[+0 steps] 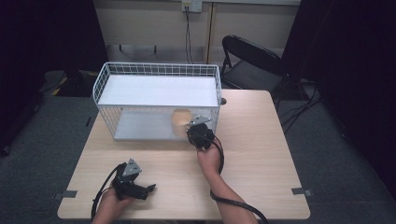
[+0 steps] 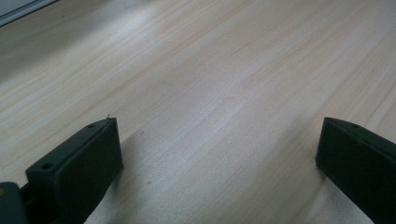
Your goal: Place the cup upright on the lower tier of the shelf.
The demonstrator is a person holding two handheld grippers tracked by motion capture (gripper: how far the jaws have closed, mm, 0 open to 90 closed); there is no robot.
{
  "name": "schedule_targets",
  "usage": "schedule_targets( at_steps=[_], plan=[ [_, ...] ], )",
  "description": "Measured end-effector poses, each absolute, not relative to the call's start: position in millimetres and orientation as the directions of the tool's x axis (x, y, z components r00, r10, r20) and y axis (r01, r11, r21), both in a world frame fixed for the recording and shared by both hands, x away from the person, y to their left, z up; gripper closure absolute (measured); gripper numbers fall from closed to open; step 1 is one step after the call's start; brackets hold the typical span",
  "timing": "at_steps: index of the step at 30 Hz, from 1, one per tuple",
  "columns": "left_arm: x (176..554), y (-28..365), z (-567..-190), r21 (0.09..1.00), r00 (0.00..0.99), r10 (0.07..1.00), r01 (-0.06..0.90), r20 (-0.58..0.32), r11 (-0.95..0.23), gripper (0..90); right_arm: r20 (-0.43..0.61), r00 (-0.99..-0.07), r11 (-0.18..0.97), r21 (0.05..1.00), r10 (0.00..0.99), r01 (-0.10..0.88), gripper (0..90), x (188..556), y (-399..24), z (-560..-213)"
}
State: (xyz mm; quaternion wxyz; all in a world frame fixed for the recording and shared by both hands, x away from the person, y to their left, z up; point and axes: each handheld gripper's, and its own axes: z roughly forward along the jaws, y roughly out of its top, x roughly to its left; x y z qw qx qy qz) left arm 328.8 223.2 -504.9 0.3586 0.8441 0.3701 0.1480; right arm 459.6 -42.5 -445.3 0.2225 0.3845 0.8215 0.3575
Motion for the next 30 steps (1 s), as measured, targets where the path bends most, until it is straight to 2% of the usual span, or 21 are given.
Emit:
schedule_targets(
  at_steps=[30],
  plan=[
    [328.8, 223.2, -504.8, 0.715, 0.682, 0.731, 0.519, -0.015, -0.469, 0.0, -0.1, -0.593, 0.441, 0.768, 0.799, 0.464, 80.2, 461.2, -35.7, -452.6]
  ],
)
